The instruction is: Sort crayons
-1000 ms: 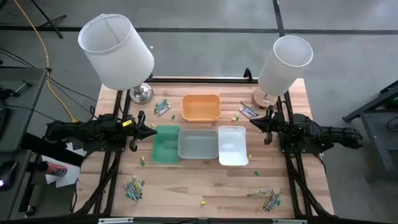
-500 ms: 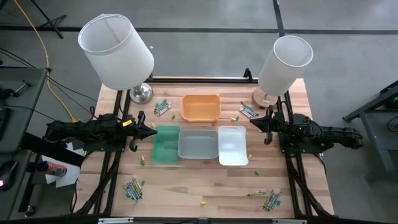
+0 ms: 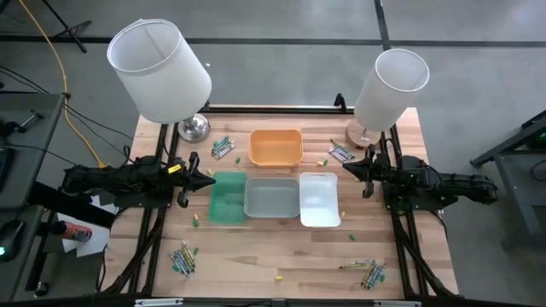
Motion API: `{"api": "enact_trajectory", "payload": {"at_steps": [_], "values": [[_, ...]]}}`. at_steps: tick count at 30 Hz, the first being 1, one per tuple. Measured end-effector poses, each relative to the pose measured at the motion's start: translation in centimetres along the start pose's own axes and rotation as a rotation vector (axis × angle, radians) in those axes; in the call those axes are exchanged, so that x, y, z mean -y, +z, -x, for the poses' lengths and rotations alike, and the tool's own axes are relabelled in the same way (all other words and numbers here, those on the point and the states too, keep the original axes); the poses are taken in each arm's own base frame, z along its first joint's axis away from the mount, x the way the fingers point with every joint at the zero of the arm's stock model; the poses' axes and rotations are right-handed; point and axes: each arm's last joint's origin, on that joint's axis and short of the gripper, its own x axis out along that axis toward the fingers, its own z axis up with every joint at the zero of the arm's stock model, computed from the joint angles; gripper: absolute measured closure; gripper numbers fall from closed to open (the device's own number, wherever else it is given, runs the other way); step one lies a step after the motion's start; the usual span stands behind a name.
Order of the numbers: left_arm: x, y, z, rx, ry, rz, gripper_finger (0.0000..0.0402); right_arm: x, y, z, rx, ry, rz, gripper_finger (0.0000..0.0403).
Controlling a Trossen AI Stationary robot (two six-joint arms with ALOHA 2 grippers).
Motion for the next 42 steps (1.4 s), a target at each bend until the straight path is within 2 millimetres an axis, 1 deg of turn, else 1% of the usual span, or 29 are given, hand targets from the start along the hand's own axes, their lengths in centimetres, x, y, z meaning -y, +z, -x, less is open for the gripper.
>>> {"api": "enact_trajectory", "payload": {"at_steps": [33,36,37,38,42], "values": [[0.0,0.0,0.0,0.000,0.000,0.000,0.0401,0.0,0.0,0.0,0.000,0.000,0.000,0.0402],[0.0,0.0,0.0,0.000,0.000,0.000,0.0401,0.0,0.3,0.0,0.035,-0.012,-0.011,0.0402],[0.0,0.0,0.0,0.000,0.000,0.000,0.0401,0.0,0.6,0.0,0.066,-0.012,-0.058,0.0402],[0.0,0.0,0.0,-0.001,0.000,0.000,0.0401,-0.1,1.1,0.1,0.116,0.000,-0.146,0.0402],[0.0,0.0,0.0,0.000,0.000,0.000,0.0401,-0.1,3.8,0.7,0.414,0.053,-0.598,0.0402]]}}
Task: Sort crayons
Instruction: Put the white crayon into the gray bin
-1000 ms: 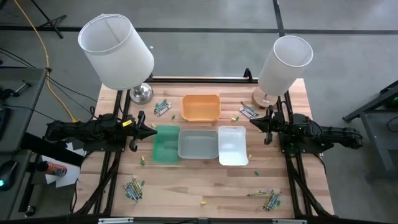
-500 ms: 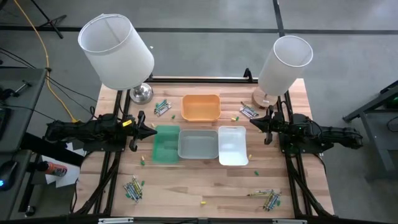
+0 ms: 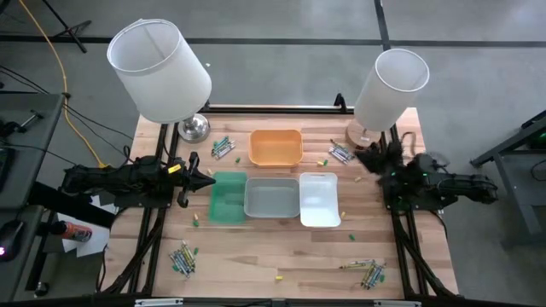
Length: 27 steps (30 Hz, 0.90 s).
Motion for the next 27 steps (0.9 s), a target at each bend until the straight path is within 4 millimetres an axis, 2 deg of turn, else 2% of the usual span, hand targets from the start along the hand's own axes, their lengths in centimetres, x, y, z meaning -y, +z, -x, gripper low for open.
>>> {"api": "enact_trajectory", "payload": {"at_steps": [3,8,11,14,16,20,22,27], "values": [[0.0,0.0,0.0,0.000,0.000,0.000,0.0401,-0.4,1.0,0.0,0.152,0.002,-0.233,0.0402],[0.0,0.0,0.0,0.000,0.000,0.000,0.0402,-1.2,1.2,-1.2,0.093,0.011,-0.269,0.0402],[0.0,0.0,0.0,0.000,0.000,0.000,0.0402,-2.3,1.7,-3.6,0.034,-0.040,-0.233,0.0402],[0.0,0.0,0.0,0.000,0.000,0.000,0.0401,-3.3,1.4,-7.3,-0.101,-0.120,-0.129,0.0402],[0.0,0.0,0.0,0.000,0.000,0.000,0.0401,-3.5,0.6,-9.9,-0.229,-0.220,-0.039,0.0402],[0.0,0.0,0.0,0.000,0.000,0.000,0.0402,-1.9,-1.3,-13.5,-0.545,-0.547,0.079,0.0402],[0.0,0.0,0.0,0.000,0.000,0.000,0.0402,-0.9,-1.9,-14.5,-0.681,-0.732,0.062,0.0399],[0.0,0.0,0.0,0.000,0.000,0.000,0.0402,1.5,-2.5,-14.8,-0.982,-1.133,0.060,0.0363]]}}
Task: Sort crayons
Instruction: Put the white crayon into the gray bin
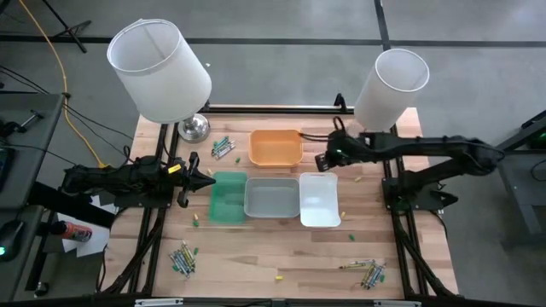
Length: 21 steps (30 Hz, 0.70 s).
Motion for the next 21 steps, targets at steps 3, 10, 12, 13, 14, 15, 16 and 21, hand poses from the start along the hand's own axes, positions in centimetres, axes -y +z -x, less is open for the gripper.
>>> {"api": "enact_trajectory", "payload": {"at_steps": [3,10,12,13,14,15,16,21], "values": [[0.0,0.0,0.0,0.000,0.000,0.000,0.0401,0.8,0.3,-1.2,-0.106,-0.119,-0.015,0.0324],[0.0,0.0,0.0,0.000,0.000,0.000,0.0402,3.7,0.5,-4.5,-0.214,-0.258,-0.106,0.0256],[0.0,0.0,0.0,0.000,0.000,0.000,0.0401,4.5,0.7,-5.4,-0.200,-0.294,-0.131,0.0253],[0.0,0.0,0.0,0.000,0.000,0.000,0.0401,4.9,0.9,-5.7,-0.191,-0.305,-0.139,0.0252],[0.0,0.0,0.0,0.000,0.000,0.000,0.0401,5.1,1.1,-6.1,-0.182,-0.305,-0.148,0.0252],[0.0,0.0,0.0,0.000,0.000,0.000,0.0401,5.3,1.3,-6.4,-0.173,-0.298,-0.147,0.0252],[0.0,0.0,0.0,0.000,0.000,0.000,0.0402,5.4,1.6,-6.6,-0.164,-0.290,-0.140,0.0251],[0.0,0.0,0.0,0.000,0.000,0.000,0.0402,5.7,1.9,-7.8,-0.189,-0.304,-0.082,0.0251]]}}
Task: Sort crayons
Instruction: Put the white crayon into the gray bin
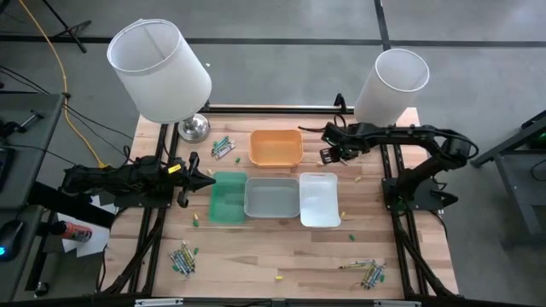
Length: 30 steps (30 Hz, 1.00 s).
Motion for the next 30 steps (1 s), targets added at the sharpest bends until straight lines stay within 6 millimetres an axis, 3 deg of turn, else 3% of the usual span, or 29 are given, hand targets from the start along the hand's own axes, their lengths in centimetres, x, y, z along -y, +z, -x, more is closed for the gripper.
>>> {"api": "enact_trajectory", "payload": {"at_steps": [11,20,30], "values": [[0.0,0.0,0.0,0.000,0.000,0.000,0.0402,-0.7,0.0,-2.8,-0.068,-0.046,0.115,0.0251],[0.0,0.0,0.0,0.000,0.000,0.000,0.0402,-0.7,0.0,-3.1,-0.078,-0.054,0.149,0.0256],[0.0,0.0,0.0,0.000,0.000,0.000,0.0402,-0.7,-0.1,-3.1,-0.092,-0.054,0.177,0.0341]]}}
